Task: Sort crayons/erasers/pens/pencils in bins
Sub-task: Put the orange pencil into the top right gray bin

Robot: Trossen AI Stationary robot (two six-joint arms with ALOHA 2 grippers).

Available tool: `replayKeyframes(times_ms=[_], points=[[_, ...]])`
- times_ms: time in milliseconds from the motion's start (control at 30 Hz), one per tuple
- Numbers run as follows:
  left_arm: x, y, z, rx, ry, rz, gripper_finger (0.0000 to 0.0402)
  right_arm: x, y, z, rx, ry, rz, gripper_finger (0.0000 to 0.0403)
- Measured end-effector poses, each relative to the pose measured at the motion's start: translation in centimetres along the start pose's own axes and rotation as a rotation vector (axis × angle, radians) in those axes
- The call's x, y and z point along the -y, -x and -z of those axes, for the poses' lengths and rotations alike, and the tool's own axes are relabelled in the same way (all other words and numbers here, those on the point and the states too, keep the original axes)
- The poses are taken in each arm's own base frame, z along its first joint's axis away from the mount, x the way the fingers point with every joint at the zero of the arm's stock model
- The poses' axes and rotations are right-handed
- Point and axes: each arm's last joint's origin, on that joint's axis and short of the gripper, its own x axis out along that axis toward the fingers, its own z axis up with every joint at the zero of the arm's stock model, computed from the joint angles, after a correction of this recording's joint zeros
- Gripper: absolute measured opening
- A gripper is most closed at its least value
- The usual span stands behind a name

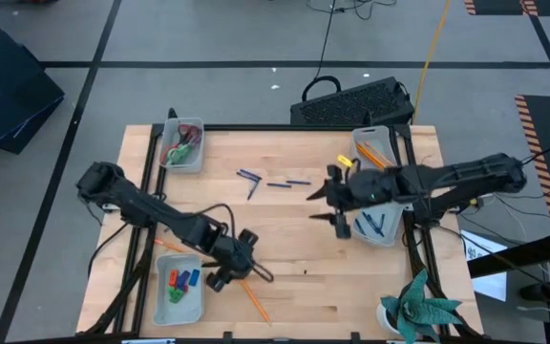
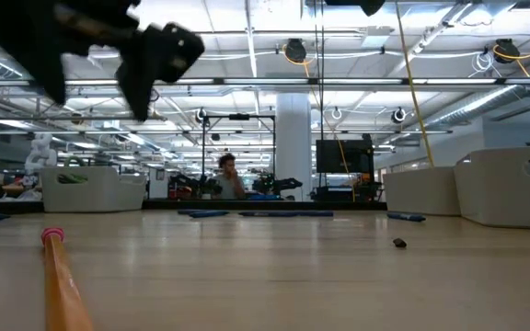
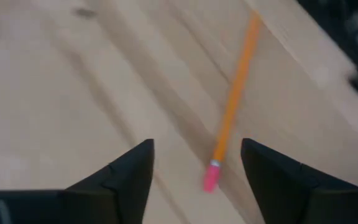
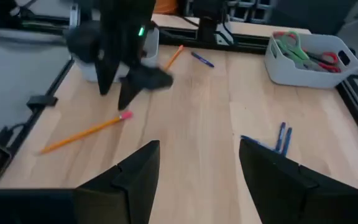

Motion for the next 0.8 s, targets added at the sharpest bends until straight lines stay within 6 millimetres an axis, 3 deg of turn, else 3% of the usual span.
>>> replayKeyframes(times_ms=[200, 367, 800], points=[[0.2, -3.0, 0.9, -0.062, -0.041, 0.056, 0.0167, -3.0, -0.6, 1.0, 0.056, -0.111, 0.037, 0.0212], [0.5, -5.1, 1.9, -0.159, -0.022, 0.082, 0.0129, -4.9, -1.2, 2.3, 0.081, -0.189, 0.078, 0.0212], [1.6, -7.1, 2.5, -0.251, -0.061, 0.01, 0.0122, -6.5, -1.7, 2.9, 0.086, -0.276, 0.085, 0.0212]])
